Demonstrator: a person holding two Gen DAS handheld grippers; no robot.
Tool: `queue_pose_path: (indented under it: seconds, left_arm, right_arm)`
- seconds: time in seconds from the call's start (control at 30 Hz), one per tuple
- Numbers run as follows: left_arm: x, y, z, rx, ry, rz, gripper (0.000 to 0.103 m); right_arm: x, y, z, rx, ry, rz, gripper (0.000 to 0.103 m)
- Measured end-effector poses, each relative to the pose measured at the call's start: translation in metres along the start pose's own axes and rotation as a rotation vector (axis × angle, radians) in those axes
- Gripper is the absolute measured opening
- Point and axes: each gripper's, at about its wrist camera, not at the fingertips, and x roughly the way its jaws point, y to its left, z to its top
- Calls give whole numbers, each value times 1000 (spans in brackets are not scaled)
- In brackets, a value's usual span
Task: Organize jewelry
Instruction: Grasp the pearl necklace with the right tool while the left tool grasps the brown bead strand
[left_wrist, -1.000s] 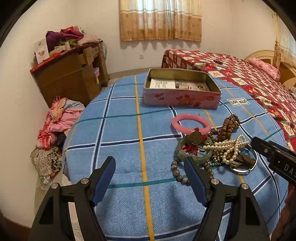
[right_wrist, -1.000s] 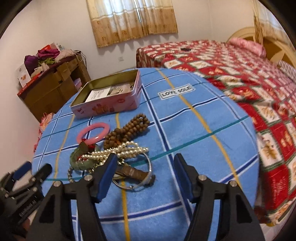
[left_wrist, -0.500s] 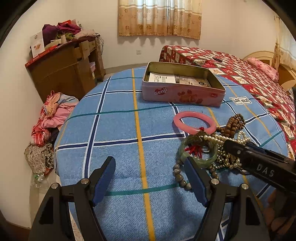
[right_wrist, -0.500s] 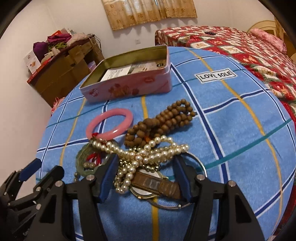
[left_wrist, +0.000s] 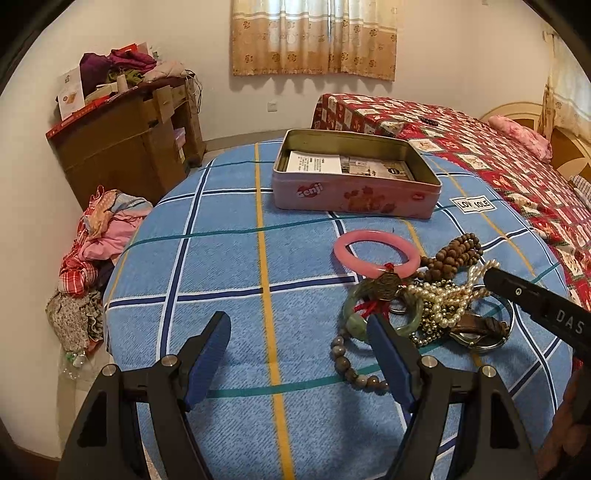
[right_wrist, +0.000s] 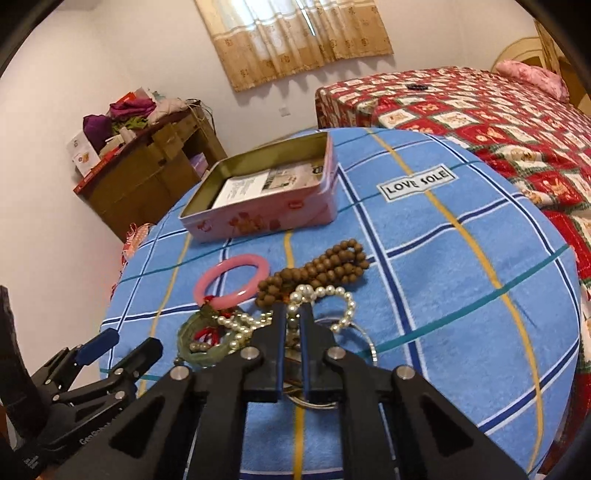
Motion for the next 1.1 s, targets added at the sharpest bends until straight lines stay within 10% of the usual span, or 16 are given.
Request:
queue_pose_path:
  seconds: [0.1, 0.23, 0.47, 0.6, 0.63, 0.7, 1.1]
  left_arm:
    - [1, -1, 0, -1, -2, 1, 77]
    - [3, -2, 1, 3, 0, 0, 77]
    - [5, 1, -1, 3, 3, 1, 77]
    - [6, 0, -1, 5, 4, -7, 77]
    - [6, -1, -1, 7, 5, -9, 77]
    - [7, -2, -2, 13, 6, -12, 77]
    - [6, -9, 8, 23, -8, -39, 76]
  right_arm:
    - [1, -8, 0, 57, 21, 7, 19]
    - [4, -11, -2, 99, 41, 37, 60]
    - [26, 6, 4, 31, 58, -16, 61]
    - [30, 13, 6, -31, 55, -51, 51]
    - [30, 11, 6, -38, 52, -60, 22]
    - [26, 8, 8, -53, 36, -47, 11]
    - [-11, -21, 15, 17, -71, -33, 9]
